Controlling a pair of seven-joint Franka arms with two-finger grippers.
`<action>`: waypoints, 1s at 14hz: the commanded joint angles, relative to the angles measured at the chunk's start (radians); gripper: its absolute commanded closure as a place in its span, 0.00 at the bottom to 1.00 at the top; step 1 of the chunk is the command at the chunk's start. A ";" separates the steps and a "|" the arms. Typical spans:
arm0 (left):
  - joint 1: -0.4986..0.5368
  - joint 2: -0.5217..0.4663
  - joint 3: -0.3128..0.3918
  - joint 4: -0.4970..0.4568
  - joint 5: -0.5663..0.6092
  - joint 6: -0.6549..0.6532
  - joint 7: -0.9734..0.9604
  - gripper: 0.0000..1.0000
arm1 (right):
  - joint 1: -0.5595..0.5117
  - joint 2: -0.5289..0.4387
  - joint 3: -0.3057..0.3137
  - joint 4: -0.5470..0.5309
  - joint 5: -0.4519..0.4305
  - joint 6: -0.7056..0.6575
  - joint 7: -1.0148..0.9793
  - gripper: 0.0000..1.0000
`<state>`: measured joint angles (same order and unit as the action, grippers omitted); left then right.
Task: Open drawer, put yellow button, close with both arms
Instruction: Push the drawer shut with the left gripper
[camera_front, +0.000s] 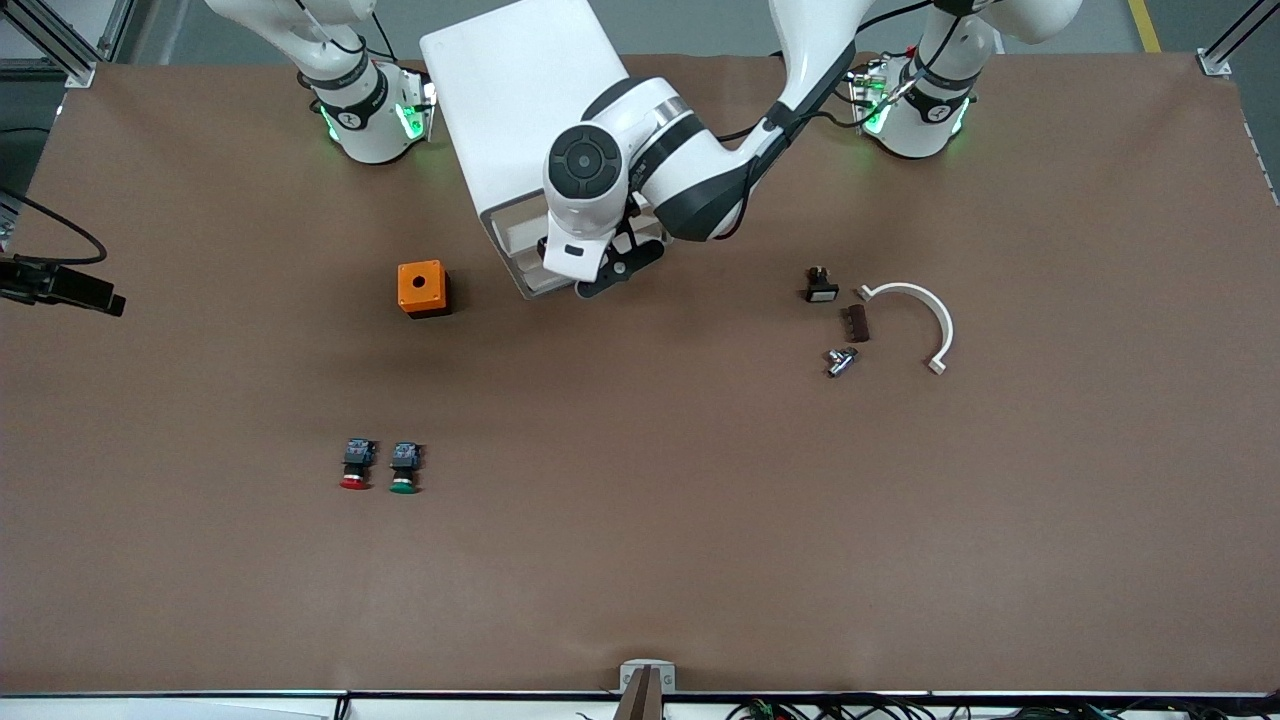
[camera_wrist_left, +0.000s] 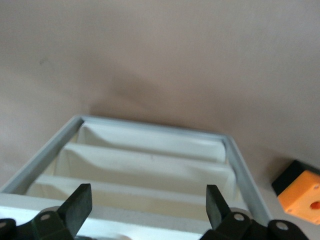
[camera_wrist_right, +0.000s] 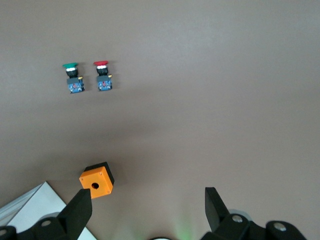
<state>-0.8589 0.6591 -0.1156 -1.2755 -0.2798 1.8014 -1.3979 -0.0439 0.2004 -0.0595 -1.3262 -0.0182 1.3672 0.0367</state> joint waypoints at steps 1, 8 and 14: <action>-0.011 -0.001 0.001 -0.027 -0.059 0.006 -0.015 0.00 | -0.013 -0.025 0.020 -0.001 0.003 -0.056 0.014 0.00; 0.007 -0.001 0.001 -0.058 -0.164 0.001 0.002 0.00 | -0.047 -0.154 0.013 -0.114 0.064 -0.039 -0.001 0.00; 0.098 -0.094 0.048 -0.050 0.100 -0.017 -0.004 0.00 | 0.006 -0.308 0.010 -0.249 0.044 0.039 -0.005 0.00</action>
<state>-0.8126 0.6443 -0.0759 -1.3089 -0.2579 1.8057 -1.3973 -0.0488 -0.0459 -0.0493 -1.5124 0.0298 1.3792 0.0351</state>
